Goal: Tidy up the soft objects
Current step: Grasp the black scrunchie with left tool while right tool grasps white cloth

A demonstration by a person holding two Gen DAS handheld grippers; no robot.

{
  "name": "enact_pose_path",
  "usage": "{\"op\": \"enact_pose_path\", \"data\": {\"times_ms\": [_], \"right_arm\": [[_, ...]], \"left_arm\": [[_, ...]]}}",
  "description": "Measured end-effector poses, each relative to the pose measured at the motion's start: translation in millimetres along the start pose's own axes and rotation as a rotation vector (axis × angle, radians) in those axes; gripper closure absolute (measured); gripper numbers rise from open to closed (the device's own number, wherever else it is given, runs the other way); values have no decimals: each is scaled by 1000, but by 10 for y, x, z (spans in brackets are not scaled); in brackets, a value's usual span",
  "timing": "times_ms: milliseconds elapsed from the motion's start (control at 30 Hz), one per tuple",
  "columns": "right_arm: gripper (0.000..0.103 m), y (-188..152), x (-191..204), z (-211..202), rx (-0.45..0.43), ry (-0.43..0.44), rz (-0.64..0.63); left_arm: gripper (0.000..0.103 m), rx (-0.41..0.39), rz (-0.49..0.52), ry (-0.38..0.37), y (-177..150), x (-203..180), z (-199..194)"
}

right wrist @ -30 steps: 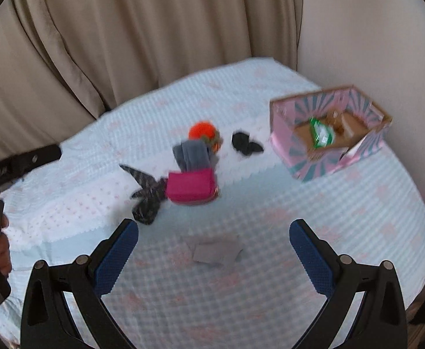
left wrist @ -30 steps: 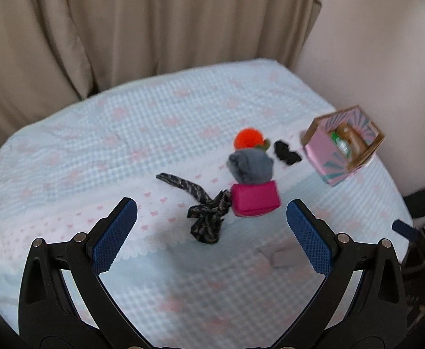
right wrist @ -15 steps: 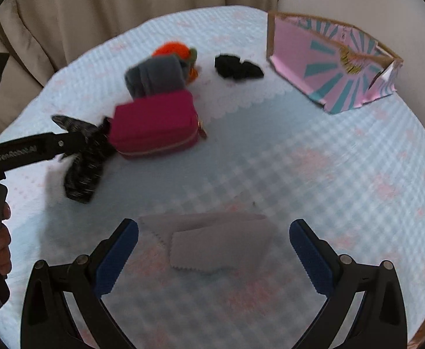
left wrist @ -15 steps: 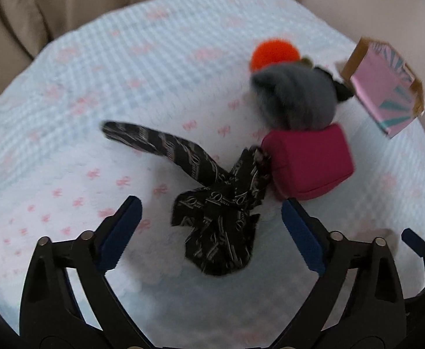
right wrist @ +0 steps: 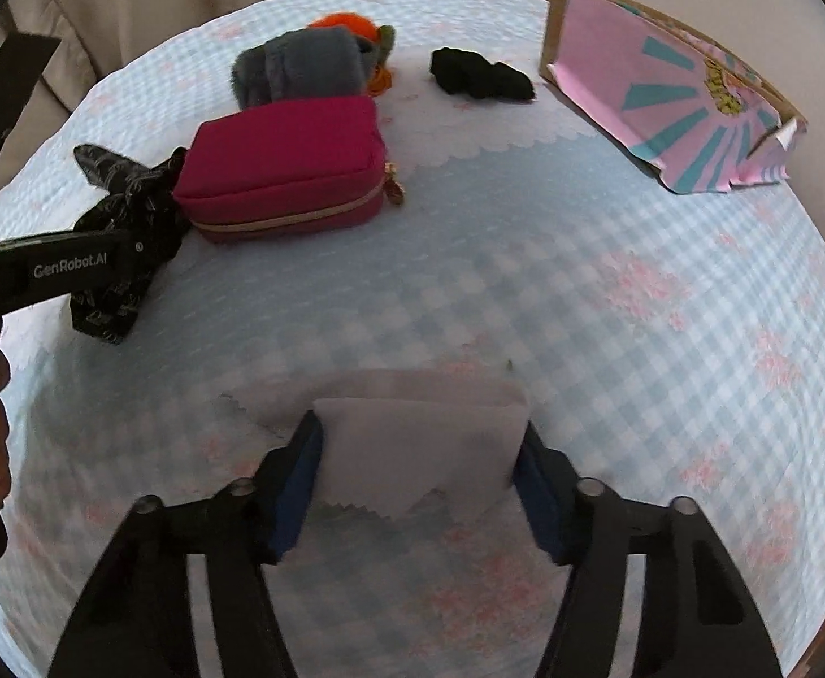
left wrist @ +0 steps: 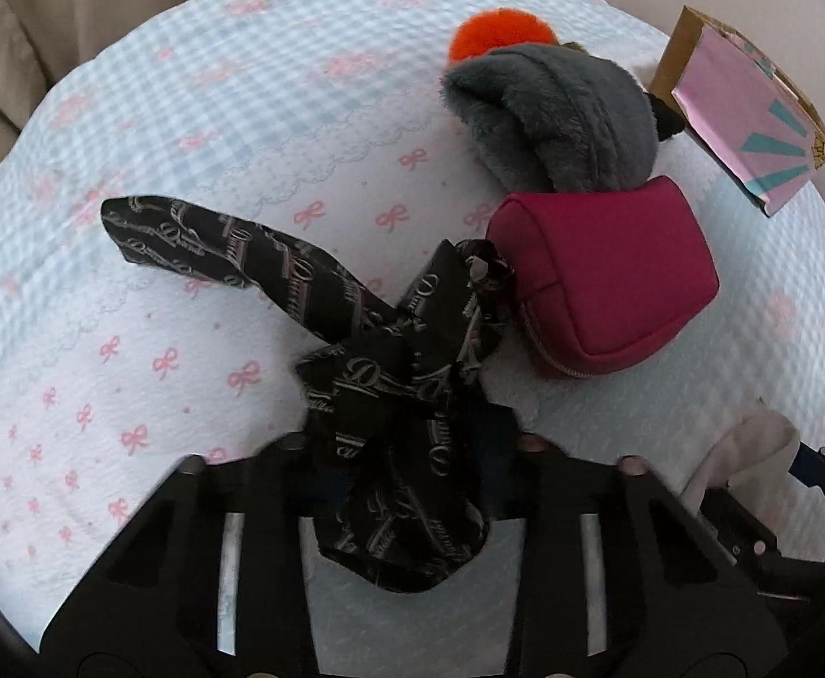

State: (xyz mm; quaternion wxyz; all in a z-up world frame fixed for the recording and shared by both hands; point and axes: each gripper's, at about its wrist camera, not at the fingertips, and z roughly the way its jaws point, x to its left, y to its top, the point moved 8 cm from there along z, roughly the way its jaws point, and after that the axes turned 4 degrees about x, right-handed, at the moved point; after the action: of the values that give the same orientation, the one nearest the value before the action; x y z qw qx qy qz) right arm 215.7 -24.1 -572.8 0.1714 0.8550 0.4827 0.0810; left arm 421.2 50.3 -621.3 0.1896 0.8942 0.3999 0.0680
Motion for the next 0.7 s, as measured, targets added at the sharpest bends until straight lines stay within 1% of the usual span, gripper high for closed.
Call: {"op": "enact_pose_path", "data": {"times_ms": [67,133,167,233,300,467,600,700], "right_arm": [[56,-7,42,0,1,7,-8],[70,-5,62,-1,4,19,-16],[71,1,65,-1,7,23,-18],[82,27,65,-7,12,41,-17],[86,68,55,-41,13,56,-12],[86,163,17,-298,-20,76,-8],[86,255,-35,-592,-43,85,-7],[86,345,-75,-890,-69,90,-24]], "left_arm": [[84,5,-11,-3,-18,22,-25],[86,9,-21,-4,-41,41,-52],[87,11,-24,-1,-56,48,-72],[88,14,-28,1,-79,57,-114],[88,10,-35,2,-99,59,-195],[88,-16,-75,7,-105,78,-537],[88,-52,-107,14,-45,79,-970],[88,-83,-119,23,-20,49,-1320]]}}
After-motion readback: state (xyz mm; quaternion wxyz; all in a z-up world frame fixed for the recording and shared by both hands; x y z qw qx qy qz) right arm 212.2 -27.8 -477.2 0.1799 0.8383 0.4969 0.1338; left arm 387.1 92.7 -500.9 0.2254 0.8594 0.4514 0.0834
